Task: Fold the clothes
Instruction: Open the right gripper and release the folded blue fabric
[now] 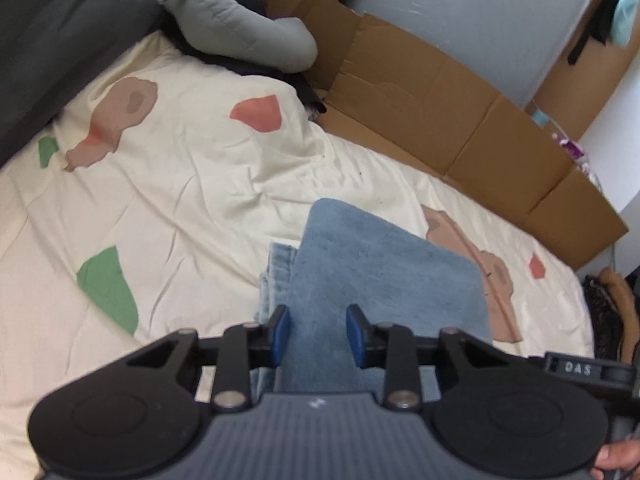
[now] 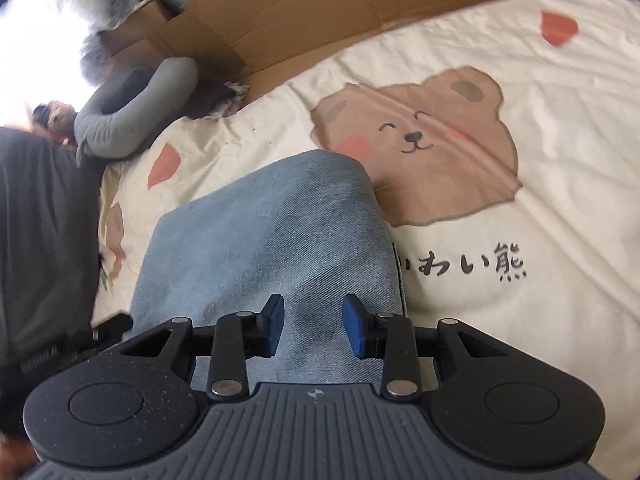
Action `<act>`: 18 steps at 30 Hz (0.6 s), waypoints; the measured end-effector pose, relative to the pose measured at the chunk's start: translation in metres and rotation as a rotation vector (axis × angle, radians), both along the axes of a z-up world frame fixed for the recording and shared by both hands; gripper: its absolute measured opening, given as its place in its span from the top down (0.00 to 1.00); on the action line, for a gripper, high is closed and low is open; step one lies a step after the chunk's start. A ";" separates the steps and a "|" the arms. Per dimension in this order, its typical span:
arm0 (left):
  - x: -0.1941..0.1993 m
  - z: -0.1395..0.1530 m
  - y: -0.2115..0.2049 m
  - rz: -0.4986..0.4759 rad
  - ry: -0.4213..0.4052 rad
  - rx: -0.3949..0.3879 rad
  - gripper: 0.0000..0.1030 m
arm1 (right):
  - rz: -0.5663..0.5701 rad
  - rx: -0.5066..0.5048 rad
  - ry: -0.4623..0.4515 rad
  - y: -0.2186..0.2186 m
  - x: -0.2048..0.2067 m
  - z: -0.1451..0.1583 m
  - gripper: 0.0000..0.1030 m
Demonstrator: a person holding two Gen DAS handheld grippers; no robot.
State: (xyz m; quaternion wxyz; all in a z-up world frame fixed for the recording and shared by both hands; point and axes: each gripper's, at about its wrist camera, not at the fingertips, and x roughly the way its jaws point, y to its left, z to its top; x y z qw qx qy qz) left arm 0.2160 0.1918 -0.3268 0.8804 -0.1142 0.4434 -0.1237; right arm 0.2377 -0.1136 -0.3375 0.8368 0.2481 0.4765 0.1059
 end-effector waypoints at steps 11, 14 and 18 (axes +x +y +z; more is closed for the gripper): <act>0.024 -0.012 -0.003 -0.028 -0.008 -0.028 0.64 | -0.066 -0.023 -0.076 -0.023 0.006 0.002 0.64; 0.034 -0.016 -0.003 -0.030 -0.005 -0.051 0.64 | -0.080 -0.028 -0.069 -0.028 0.008 -0.001 0.64; 0.049 -0.024 -0.006 -0.049 0.014 -0.061 0.64 | -0.073 -0.033 -0.069 -0.026 0.010 -0.004 0.64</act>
